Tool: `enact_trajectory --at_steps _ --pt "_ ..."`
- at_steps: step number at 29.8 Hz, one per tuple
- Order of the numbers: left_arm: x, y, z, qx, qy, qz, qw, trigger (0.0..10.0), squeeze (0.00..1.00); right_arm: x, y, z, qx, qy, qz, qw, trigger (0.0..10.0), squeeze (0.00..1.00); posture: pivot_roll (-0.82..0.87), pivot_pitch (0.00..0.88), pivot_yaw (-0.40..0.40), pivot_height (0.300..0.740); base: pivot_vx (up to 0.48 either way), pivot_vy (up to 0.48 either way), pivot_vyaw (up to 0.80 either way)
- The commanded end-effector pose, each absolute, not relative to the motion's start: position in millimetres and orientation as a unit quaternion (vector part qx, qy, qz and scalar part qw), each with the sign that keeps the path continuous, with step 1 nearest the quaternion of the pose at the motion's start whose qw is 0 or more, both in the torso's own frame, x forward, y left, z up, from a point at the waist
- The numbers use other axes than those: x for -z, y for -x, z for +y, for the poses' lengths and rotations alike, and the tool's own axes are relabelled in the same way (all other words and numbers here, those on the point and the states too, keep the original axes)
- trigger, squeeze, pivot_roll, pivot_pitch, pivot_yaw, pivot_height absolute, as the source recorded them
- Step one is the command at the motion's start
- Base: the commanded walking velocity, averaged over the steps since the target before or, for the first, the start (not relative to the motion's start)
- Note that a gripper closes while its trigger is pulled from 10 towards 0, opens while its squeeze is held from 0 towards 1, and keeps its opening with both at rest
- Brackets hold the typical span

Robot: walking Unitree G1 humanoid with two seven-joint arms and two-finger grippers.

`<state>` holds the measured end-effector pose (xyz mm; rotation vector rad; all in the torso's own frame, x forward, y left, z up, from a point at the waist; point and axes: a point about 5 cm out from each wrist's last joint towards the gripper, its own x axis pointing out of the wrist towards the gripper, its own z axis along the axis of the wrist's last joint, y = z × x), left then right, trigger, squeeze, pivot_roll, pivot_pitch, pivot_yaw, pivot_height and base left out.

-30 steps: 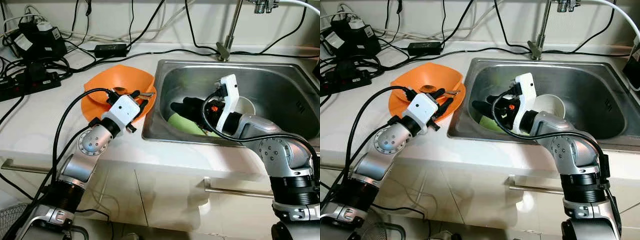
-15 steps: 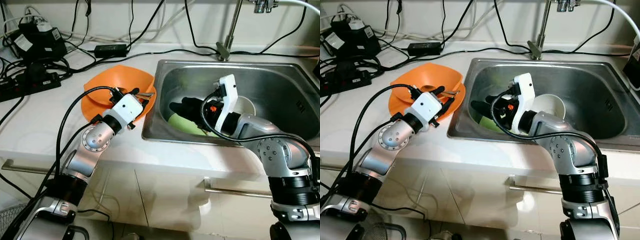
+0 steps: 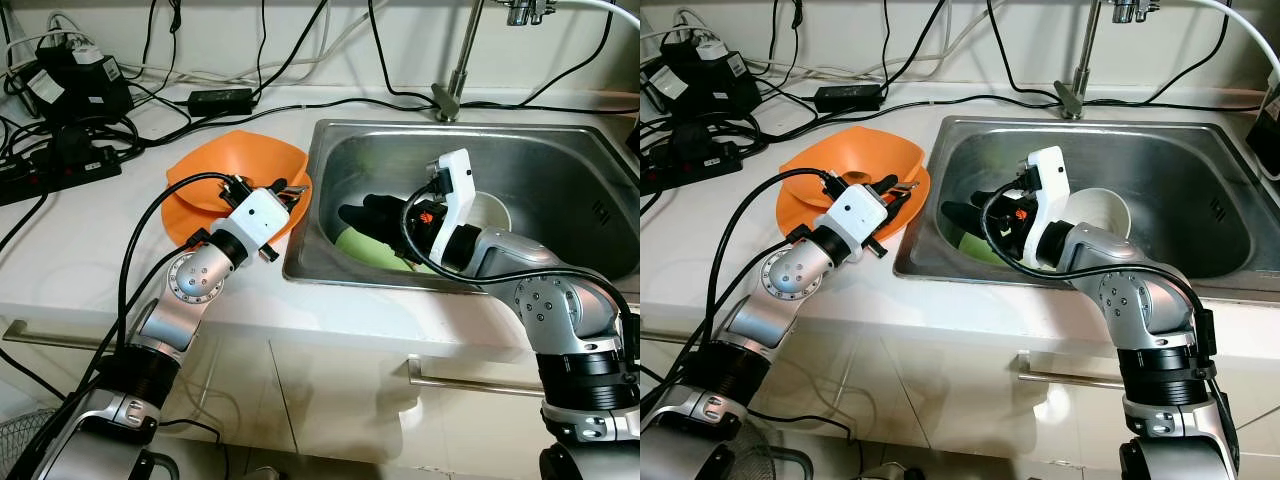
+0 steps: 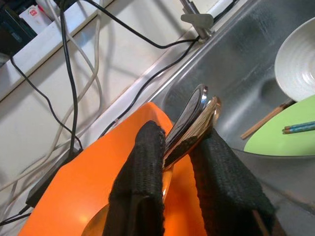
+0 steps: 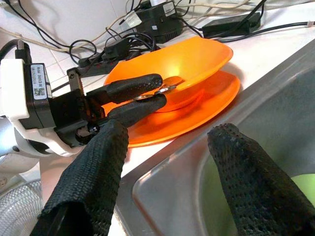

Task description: Kitchen organization

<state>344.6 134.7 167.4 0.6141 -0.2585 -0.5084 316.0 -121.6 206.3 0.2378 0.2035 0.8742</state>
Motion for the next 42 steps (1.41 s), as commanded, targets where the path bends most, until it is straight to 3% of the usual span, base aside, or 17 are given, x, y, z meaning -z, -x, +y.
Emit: enact_trajectory --at_steps 1,16,25,29,39,40,41,42 --pt "-171.4 -347.1 138.3 0.243 -0.299 -0.129 0.914 0.0 0.0 -206.6 -315.7 -120.6 -0.421 -0.106 0.097 0.896 10.0 0.0 -0.06 0.031 0.09 0.74 0.0 0.0 0.0" --pt "-175.0 -347.3 140.4 0.243 -0.298 -0.135 0.913 0.0 0.0 -206.4 -317.6 -120.7 -0.418 -0.106 0.097 0.897 10.0 0.0 -0.06 0.029 0.086 0.74 0.0 0.0 0.0" --pt "-190.1 -334.9 140.8 0.32 -0.322 -0.121 0.883 0.3 0.0 -205.0 -319.0 -121.5 -0.413 -0.108 0.097 0.899 10.0 0.0 -0.04 0.031 0.084 0.74 0.0 0.0 0.0" --pt "-190.9 -327.1 137.6 0.364 -0.264 -0.097 0.888 0.0 0.0 -204.6 -319.8 -120.6 -0.413 -0.109 0.097 0.899 10.0 0.0 -0.04 0.031 0.082 0.74 0.0 0.0 0.0" --pt "-199.3 -330.5 156.5 0.356 -0.313 -0.08 0.877 0.0 0.0 -204.3 -321.6 -121.5 -0.409 -0.109 0.097 0.901 10.0 0.0 -0.05 0.028 0.078 0.74 0.0 0.0 0.0" --pt "-199.8 -330.7 161.6 0.349 -0.318 -0.072 0.878 0.7 0.0 -204.0 -321.7 -122.1 -0.408 -0.108 0.097 0.901 10.0 0.0 -0.05 0.028 0.078 0.74 0.0 0.0 0.0" --pt "-199.7 -331.4 164.3 0.343 -0.317 -0.071 0.881 2.7 0.0 -203.8 -321.8 -122.5 -0.407 -0.108 0.098 0.902 10.0 0.0 -0.05 0.028 0.078 0.74 0.0 0.0 0.0" --pt "-199.7 -331.4 164.3 0.343 -0.317 -0.071 0.881 2.7 0.0 -203.8 -321.8 -122.5 -0.407 -0.108 0.098 0.902 10.0 0.0 -0.05 0.028 0.078 0.74 0.0 0.0 0.0"
